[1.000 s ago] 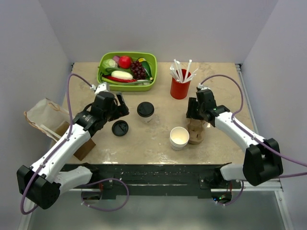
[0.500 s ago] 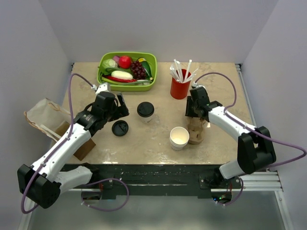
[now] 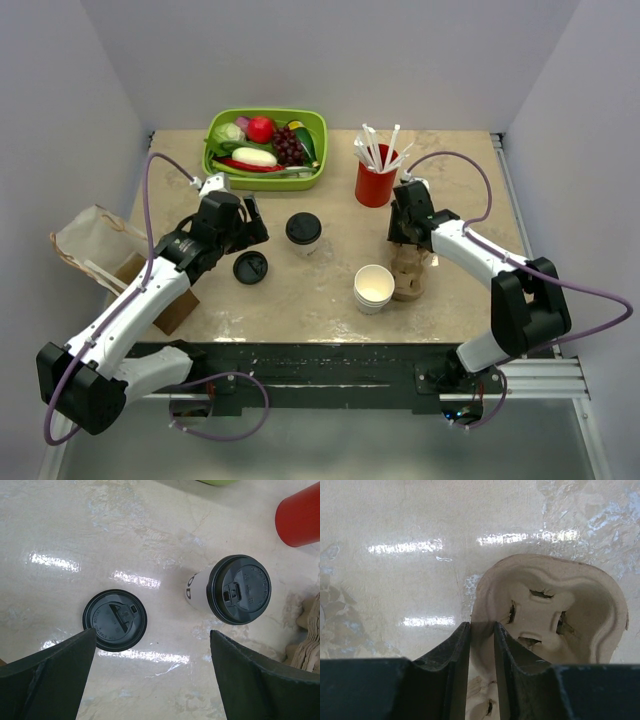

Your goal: Pack the takeout coffee

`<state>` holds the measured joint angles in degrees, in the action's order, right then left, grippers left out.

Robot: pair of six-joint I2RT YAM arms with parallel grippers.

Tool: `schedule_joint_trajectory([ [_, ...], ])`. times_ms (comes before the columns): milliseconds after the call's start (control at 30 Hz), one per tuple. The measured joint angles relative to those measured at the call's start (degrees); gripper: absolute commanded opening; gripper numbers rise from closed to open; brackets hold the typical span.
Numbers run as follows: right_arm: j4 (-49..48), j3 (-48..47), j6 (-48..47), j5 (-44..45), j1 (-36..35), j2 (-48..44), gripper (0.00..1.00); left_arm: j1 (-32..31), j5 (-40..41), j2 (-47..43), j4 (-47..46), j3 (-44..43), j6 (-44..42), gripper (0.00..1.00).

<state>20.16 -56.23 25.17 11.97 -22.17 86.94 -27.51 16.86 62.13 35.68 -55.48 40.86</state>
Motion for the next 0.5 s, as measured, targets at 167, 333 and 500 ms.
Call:
schedule_joint_trajectory([
  [167, 0.00, 0.00, 0.52, 0.48, 0.00, 0.00, 0.20, 0.00, 0.11, 0.00, 0.00, 0.00, -0.02, 1.00],
  [333, -0.07, 0.00, 1.09, 0.57, 0.00, -0.07, 0.00, 0.00, 0.11, 0.00, 0.02, 0.00, -0.02, 1.00],
  [500, -0.20, 0.00, 1.62, 0.96, 0.00, -1.99, 0.00, 0.00, 0.15, 0.00, 0.02, 0.00, 0.00, 1.00],
])
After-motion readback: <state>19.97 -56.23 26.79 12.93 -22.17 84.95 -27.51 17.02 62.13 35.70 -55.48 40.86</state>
